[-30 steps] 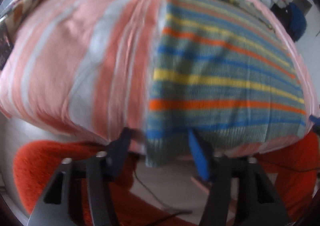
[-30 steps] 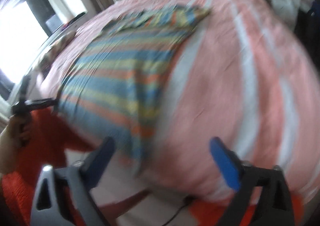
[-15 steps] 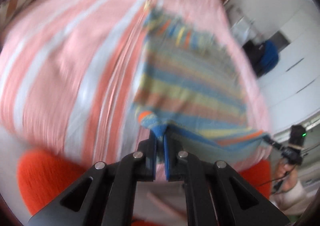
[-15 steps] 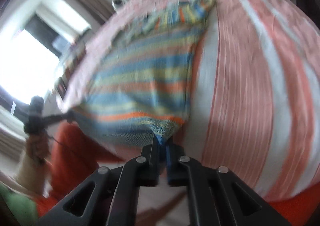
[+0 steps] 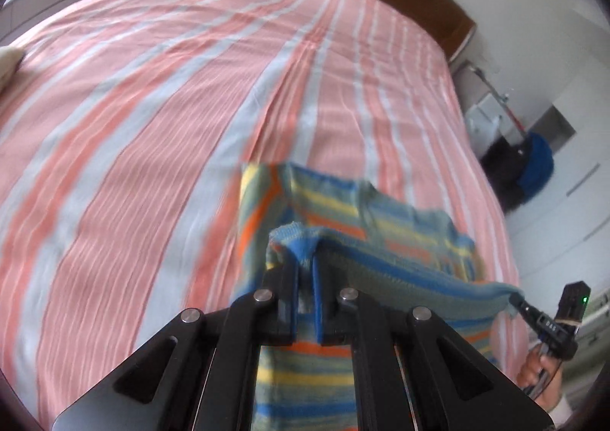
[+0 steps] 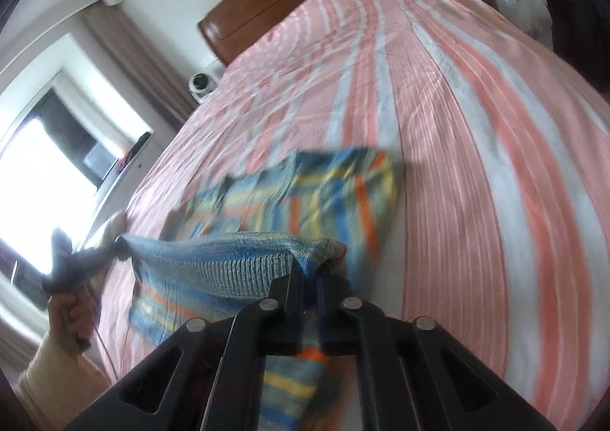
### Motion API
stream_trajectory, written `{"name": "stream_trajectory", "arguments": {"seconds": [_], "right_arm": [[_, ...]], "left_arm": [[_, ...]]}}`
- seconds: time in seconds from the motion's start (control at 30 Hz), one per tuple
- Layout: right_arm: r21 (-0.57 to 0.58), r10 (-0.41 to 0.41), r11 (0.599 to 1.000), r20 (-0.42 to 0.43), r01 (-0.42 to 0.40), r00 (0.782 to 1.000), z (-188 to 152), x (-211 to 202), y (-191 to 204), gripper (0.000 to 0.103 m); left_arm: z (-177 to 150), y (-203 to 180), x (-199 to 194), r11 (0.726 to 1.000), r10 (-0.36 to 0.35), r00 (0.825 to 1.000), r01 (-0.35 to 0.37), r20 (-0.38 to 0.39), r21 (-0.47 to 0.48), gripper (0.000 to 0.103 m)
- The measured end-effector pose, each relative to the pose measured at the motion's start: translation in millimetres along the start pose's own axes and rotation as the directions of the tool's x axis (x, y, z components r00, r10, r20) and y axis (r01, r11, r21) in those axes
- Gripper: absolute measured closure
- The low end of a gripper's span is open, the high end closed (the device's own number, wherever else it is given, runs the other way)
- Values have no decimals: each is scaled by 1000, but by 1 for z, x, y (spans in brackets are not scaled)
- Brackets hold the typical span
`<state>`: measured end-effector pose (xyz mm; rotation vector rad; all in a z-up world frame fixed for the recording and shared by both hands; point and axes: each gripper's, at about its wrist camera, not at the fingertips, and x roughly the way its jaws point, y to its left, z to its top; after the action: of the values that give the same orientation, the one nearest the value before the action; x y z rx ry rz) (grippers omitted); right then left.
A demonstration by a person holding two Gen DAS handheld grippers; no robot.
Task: Fold small clothes
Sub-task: 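Grasp the sweater hem with the left tool while the right tool grasps the hem, then fold the hem over toward the collar with both tools and release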
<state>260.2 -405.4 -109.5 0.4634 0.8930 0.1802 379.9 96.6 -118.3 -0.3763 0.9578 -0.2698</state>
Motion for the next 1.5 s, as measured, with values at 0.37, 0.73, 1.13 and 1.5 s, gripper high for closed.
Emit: {"name": "stream_trajectory", "arguments": {"seconds": [0.37, 0.73, 1.13, 1.5], "right_arm": [[81, 3, 997, -44, 0, 999, 51, 80, -46, 69], [-19, 148, 985, -407, -170, 901, 48, 70, 16, 50], [80, 228, 972, -92, -221, 969, 91, 101, 47, 49], [-438, -199, 897, -282, 58, 939, -100, 12, 24, 55]], "left_arm": [[40, 23, 52, 987, 80, 995, -71, 60, -143, 35], [-50, -20, -1, 974, -36, 998, 47, -52, 220, 27], [-101, 0, -40, 975, 12, 995, 11, -99, 221, 27], [-127, 1, -20, 923, 284, 959, -265, -28, 280, 59]]}}
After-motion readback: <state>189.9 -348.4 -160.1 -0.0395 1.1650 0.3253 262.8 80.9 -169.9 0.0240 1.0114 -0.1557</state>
